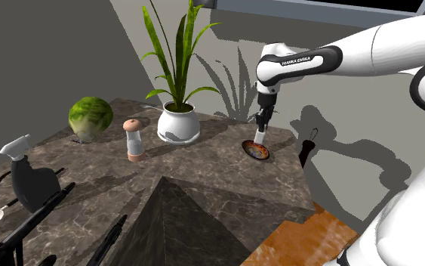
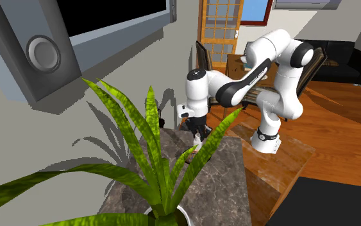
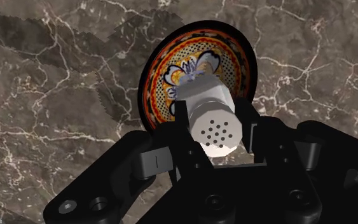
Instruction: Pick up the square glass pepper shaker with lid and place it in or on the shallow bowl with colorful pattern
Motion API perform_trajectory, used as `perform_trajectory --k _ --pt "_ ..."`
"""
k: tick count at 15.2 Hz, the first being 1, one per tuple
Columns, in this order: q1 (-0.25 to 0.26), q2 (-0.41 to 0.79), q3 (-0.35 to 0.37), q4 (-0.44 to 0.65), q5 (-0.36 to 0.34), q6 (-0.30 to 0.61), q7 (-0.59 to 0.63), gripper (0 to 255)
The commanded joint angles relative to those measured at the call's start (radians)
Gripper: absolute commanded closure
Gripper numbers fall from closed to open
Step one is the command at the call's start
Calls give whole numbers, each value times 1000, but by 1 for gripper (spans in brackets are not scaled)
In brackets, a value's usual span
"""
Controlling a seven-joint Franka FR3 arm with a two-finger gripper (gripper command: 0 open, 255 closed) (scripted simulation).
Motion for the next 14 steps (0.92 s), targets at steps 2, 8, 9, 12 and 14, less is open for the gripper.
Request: perform_trajectory --k 2,8,9,12,14 --pt "0 11 0 -26 2 38 1 255" --pt "-1 30 0 -63 5 93 1 255" --pt "-1 30 0 -63 5 93 1 255" --pt "-1 30 0 -63 5 93 1 255" --pt "-1 30 0 -63 5 92 1 255"
